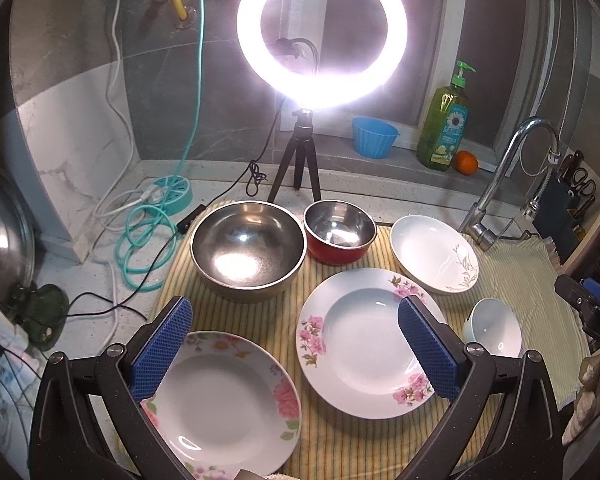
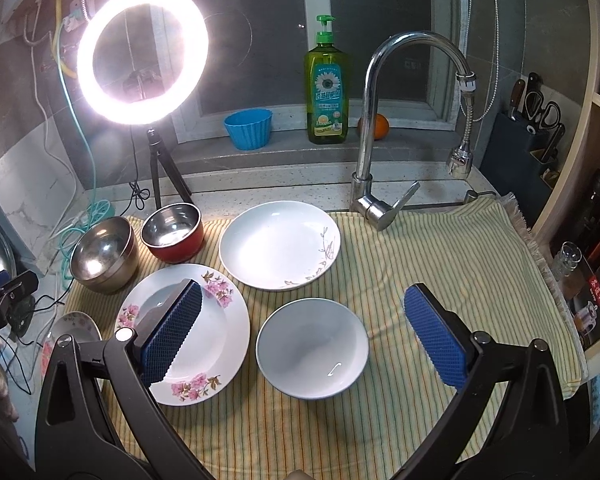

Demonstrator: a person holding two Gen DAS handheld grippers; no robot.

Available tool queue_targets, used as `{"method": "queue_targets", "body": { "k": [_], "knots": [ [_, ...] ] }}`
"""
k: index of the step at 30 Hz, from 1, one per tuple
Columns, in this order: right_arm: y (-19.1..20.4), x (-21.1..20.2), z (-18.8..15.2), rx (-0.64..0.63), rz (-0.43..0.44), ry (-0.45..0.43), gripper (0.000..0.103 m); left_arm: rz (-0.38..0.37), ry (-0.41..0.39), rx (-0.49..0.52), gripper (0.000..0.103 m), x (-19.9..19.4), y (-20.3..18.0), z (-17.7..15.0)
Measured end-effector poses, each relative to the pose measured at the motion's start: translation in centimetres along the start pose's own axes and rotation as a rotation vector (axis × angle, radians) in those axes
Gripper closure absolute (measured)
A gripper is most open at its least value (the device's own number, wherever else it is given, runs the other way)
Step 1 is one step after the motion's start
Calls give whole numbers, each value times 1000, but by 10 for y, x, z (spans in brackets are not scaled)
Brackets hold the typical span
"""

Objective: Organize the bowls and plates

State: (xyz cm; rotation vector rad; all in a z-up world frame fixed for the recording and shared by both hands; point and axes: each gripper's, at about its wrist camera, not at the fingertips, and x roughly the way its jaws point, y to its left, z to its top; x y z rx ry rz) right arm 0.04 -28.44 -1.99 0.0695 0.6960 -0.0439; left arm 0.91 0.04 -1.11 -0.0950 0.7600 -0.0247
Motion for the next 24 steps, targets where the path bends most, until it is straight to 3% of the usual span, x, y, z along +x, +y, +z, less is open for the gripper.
{"method": "queue_targets", "body": {
  "k": [24],
  "knots": [
    [4, 16, 9, -4, -5, 15, 0, -14, 24, -2, 1, 14, -4, 10]
  ]
}}
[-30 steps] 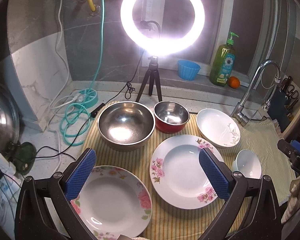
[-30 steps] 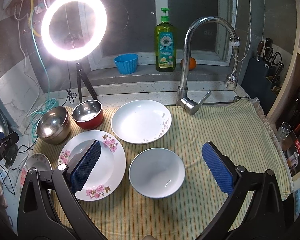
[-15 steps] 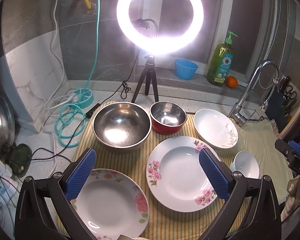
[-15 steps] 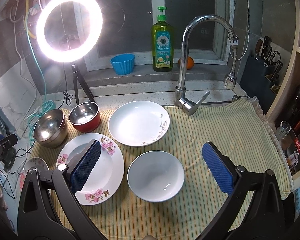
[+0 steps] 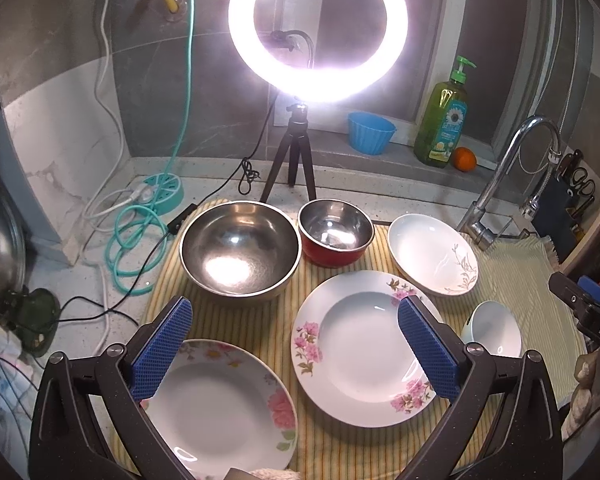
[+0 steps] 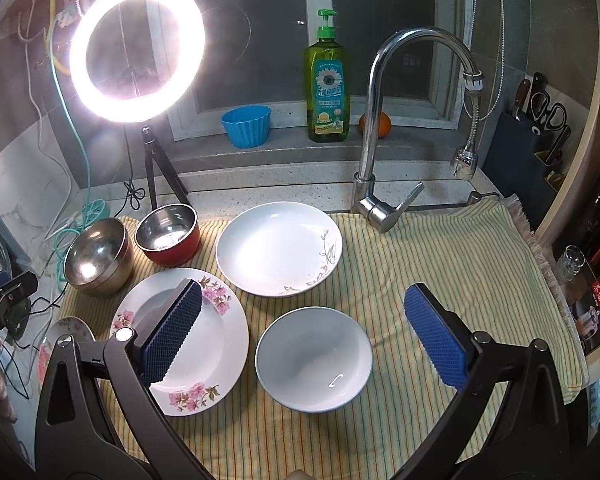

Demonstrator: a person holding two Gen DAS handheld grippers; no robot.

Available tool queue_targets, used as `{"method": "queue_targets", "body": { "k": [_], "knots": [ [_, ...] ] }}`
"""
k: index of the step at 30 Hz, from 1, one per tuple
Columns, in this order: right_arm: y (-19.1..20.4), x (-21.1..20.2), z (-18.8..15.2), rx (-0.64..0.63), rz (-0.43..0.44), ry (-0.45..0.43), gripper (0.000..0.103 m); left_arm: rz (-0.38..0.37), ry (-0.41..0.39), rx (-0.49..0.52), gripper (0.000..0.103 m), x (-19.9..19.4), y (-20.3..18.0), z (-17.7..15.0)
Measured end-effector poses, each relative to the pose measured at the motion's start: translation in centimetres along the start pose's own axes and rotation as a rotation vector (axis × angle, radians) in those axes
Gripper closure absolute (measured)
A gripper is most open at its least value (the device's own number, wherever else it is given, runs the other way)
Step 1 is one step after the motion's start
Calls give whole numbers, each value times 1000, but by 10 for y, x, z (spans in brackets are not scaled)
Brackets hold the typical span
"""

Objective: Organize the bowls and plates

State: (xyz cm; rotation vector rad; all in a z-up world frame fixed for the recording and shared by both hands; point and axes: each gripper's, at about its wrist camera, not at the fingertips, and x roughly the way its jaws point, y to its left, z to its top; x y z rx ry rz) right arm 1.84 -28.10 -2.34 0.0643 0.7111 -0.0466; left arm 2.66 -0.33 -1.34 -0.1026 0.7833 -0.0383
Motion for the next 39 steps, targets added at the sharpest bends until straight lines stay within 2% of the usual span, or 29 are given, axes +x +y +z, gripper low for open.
{"method": "queue_targets", "body": {
  "k": [33, 37, 39],
  "knots": [
    [5, 1, -3, -28, 4, 11, 0, -27, 29, -23, 1, 8, 14, -5],
    [0, 7, -5, -16, 30, 34, 1, -34, 63, -41, 11, 17, 21, -10],
    [-2, 9, -7, -9, 49, 48, 5, -40, 83, -48, 14, 22, 25, -13]
  ]
}}
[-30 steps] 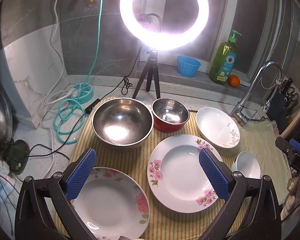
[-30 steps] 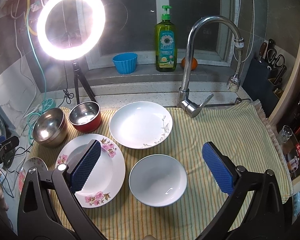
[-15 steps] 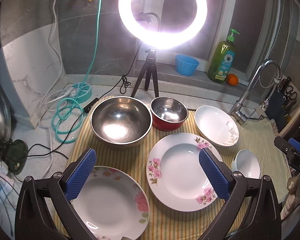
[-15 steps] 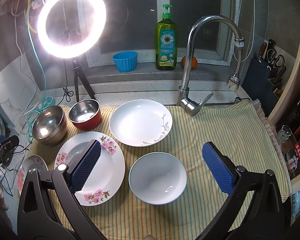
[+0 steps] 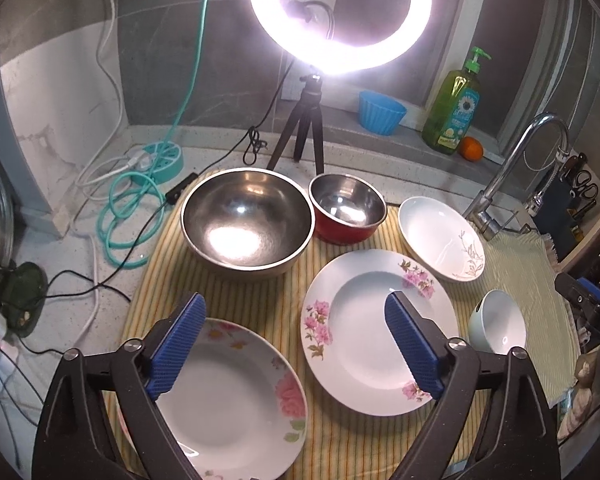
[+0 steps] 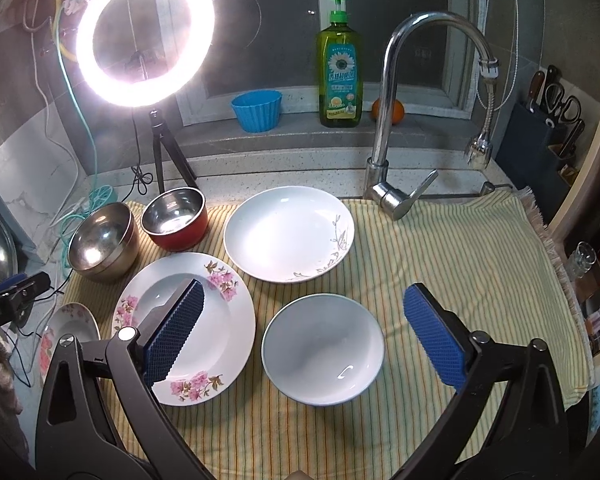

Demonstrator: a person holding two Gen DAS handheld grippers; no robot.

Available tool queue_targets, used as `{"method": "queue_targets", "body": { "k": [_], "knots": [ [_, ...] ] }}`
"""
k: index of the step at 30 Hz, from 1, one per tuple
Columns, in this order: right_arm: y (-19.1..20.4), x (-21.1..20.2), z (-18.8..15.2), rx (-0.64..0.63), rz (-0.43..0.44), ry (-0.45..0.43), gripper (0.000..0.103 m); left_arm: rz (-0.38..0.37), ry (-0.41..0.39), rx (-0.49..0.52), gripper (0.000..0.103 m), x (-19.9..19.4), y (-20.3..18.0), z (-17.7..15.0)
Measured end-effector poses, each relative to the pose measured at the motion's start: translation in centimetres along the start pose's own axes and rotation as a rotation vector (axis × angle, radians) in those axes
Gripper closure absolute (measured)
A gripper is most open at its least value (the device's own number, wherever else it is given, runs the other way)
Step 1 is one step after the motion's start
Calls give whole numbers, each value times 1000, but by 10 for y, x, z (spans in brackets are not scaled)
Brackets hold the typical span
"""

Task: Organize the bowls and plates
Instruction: 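Move both grippers to the rim of the pink-blossom plate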

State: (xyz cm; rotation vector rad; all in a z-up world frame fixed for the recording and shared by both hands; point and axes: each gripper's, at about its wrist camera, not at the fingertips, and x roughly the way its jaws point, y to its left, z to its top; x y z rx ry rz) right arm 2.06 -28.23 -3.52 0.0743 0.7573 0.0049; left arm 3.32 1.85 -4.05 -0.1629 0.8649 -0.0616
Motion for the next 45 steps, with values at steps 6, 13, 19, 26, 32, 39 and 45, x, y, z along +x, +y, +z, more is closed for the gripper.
{"method": "queue_targets", "body": {
  "k": [6, 13, 19, 26, 32, 39, 45],
  "knots": [
    [4, 16, -8, 1, 81, 82, 37, -42, 64, -23, 32, 16, 8, -6],
    [7, 40, -24, 52, 205, 199, 70, -124, 137, -54, 60, 37, 11, -14],
    [12, 54, -32, 101, 302, 276, 75, -177, 195, -65, 72, 54, 12, -17],
    [19, 63, -55, 142, 321, 349, 75, -203, 254, -54, 72, 75, 16, -11],
    [19, 68, -71, 187, 310, 386, 75, -217, 301, -52, 72, 97, 19, -7],
    [19, 75, -84, 244, 289, 404, 75, -231, 325, -32, 74, 111, 18, -1],
    [16, 83, -89, 280, 280, 410, 75, -246, 355, -44, 74, 123, 23, 2]
  ]
}}
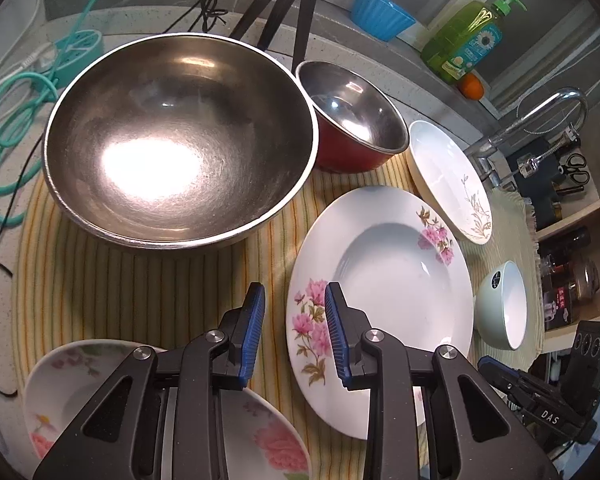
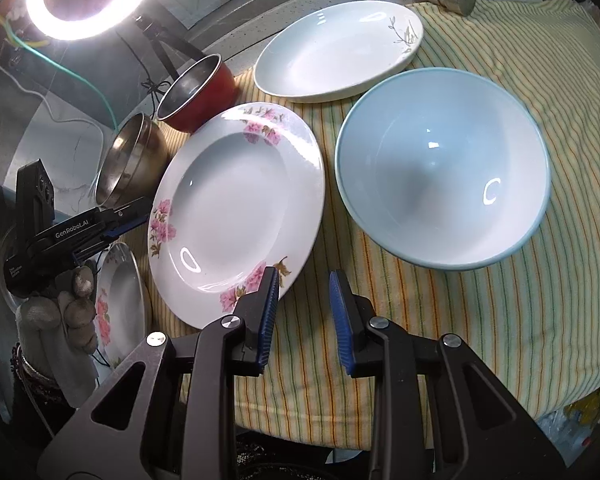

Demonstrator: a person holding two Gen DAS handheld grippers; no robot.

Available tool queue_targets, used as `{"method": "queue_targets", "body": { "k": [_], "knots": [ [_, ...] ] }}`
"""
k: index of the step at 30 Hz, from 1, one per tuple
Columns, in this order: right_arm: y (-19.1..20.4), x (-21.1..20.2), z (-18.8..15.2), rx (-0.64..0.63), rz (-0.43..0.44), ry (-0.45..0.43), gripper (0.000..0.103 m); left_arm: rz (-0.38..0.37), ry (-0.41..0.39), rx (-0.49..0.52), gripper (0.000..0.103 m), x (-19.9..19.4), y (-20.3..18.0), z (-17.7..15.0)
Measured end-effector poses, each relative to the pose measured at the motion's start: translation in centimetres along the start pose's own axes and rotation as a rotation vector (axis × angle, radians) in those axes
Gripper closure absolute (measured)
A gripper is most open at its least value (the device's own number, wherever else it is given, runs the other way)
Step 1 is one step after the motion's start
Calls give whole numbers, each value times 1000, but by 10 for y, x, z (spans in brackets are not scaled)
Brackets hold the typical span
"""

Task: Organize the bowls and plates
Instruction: 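Move both grippers to the rim of the pink-blossom plate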

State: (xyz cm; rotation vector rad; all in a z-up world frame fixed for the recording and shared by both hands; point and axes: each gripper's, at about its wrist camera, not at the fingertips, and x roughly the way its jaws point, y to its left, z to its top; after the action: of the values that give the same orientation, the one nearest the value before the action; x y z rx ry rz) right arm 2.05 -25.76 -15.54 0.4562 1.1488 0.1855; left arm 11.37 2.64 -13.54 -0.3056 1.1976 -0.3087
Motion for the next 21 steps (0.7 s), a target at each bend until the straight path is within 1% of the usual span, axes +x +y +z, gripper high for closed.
{"method": "queue_targets", "body": {
  "k": [8, 11, 18, 21],
  "knots": [
    [-6, 6, 3, 21, 5, 9, 75, -20, 26, -12, 75, 9, 3, 5],
    [-8, 10, 4, 29, 11, 15, 75, -29, 36, -13, 80, 13, 2, 6],
    [-9, 15, 9, 33, 13, 15, 76, -39, 47, -11, 80, 19, -1, 8],
    [-6, 18, 10, 29, 14, 14, 75, -45, 47, -7, 82, 21, -3, 11]
  ]
}}
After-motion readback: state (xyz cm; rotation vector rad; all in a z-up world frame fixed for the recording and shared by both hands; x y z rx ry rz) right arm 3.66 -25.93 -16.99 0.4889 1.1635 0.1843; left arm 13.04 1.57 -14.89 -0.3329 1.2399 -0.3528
